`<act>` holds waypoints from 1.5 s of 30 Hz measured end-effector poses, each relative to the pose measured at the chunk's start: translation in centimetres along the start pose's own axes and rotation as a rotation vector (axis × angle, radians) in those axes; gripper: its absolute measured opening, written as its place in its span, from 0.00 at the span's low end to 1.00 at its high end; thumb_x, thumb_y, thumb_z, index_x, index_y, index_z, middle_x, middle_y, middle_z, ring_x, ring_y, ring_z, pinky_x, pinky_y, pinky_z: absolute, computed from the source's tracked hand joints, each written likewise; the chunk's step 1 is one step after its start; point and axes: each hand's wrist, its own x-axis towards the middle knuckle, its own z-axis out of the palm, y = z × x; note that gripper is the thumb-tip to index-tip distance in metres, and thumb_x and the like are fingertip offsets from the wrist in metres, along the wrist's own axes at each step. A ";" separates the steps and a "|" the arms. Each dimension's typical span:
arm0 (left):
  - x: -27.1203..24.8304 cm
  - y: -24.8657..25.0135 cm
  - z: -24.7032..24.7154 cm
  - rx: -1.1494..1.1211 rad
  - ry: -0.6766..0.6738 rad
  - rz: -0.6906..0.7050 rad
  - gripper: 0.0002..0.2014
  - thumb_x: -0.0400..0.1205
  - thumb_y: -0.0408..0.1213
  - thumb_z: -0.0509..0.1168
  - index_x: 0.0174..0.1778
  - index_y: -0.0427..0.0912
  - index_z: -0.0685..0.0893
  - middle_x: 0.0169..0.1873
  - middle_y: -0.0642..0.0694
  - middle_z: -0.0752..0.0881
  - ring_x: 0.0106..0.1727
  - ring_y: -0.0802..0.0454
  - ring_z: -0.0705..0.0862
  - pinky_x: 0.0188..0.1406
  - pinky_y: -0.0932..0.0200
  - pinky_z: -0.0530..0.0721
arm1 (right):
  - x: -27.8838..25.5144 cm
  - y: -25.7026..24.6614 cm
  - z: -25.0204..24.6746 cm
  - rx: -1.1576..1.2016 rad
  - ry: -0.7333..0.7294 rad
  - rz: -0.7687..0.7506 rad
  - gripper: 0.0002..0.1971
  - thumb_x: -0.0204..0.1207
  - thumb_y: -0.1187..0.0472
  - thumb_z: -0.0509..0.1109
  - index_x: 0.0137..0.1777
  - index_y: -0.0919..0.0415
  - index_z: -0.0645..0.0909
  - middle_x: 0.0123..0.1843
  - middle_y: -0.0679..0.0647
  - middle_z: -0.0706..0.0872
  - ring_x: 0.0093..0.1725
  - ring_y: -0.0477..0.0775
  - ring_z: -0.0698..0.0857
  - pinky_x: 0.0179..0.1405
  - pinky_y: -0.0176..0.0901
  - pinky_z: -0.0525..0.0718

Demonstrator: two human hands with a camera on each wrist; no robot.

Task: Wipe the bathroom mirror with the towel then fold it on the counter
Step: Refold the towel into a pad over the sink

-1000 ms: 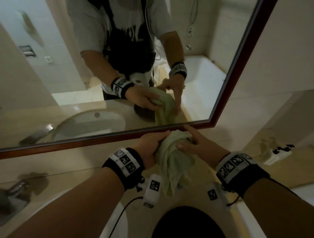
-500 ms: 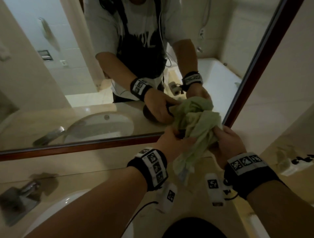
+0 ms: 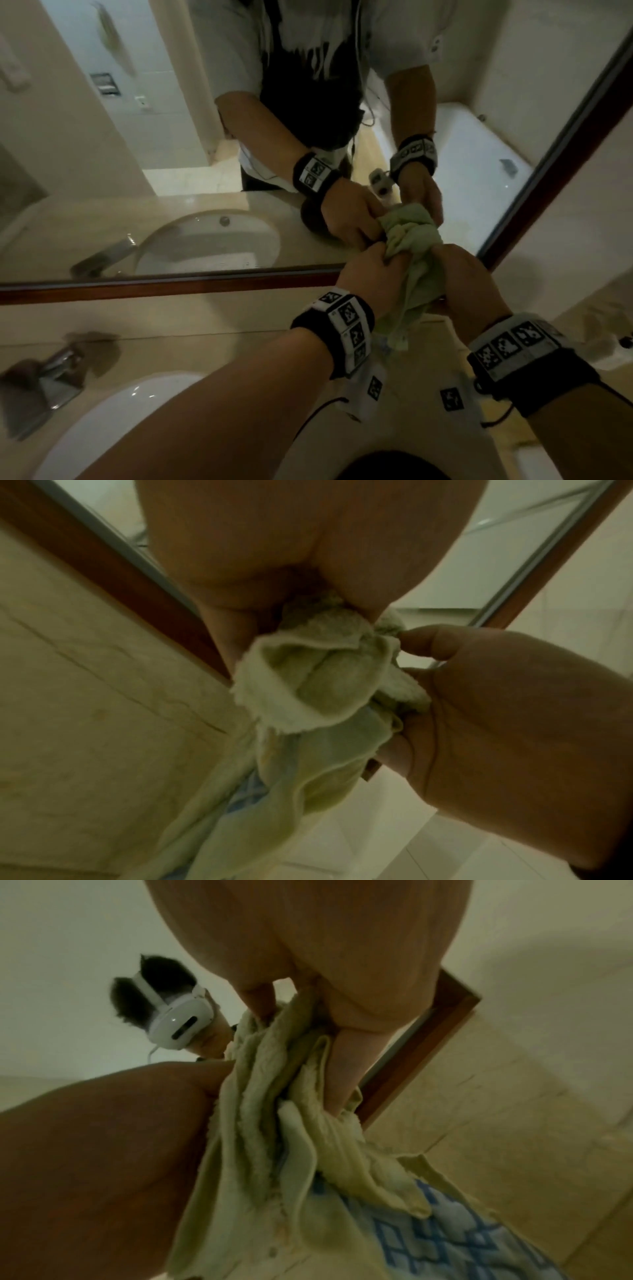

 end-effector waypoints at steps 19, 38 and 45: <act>-12.9 -25.2 -33.1 -0.706 0.687 -0.450 0.26 0.75 0.54 0.68 0.67 0.54 0.70 0.57 0.37 0.86 0.55 0.35 0.90 0.53 0.29 0.89 | -10.6 -6.4 45.1 -0.465 -0.637 -0.312 0.27 0.84 0.41 0.60 0.59 0.67 0.85 0.57 0.65 0.88 0.58 0.67 0.85 0.48 0.48 0.77; -0.9 -1.7 -2.4 -0.616 0.029 -0.357 0.26 0.79 0.62 0.68 0.63 0.45 0.86 0.59 0.42 0.90 0.60 0.40 0.88 0.66 0.41 0.86 | -3.7 2.6 4.3 0.423 -0.178 0.205 0.11 0.83 0.45 0.69 0.54 0.44 0.92 0.55 0.54 0.94 0.56 0.61 0.92 0.50 0.57 0.91; 1.7 1.7 7.5 -0.928 0.113 -0.471 0.50 0.61 0.79 0.60 0.75 0.53 0.79 0.67 0.46 0.86 0.65 0.38 0.85 0.68 0.37 0.83 | -1.8 5.2 -6.5 0.616 -0.145 0.419 0.23 0.79 0.33 0.67 0.60 0.46 0.92 0.49 0.56 0.92 0.47 0.64 0.91 0.44 0.61 0.90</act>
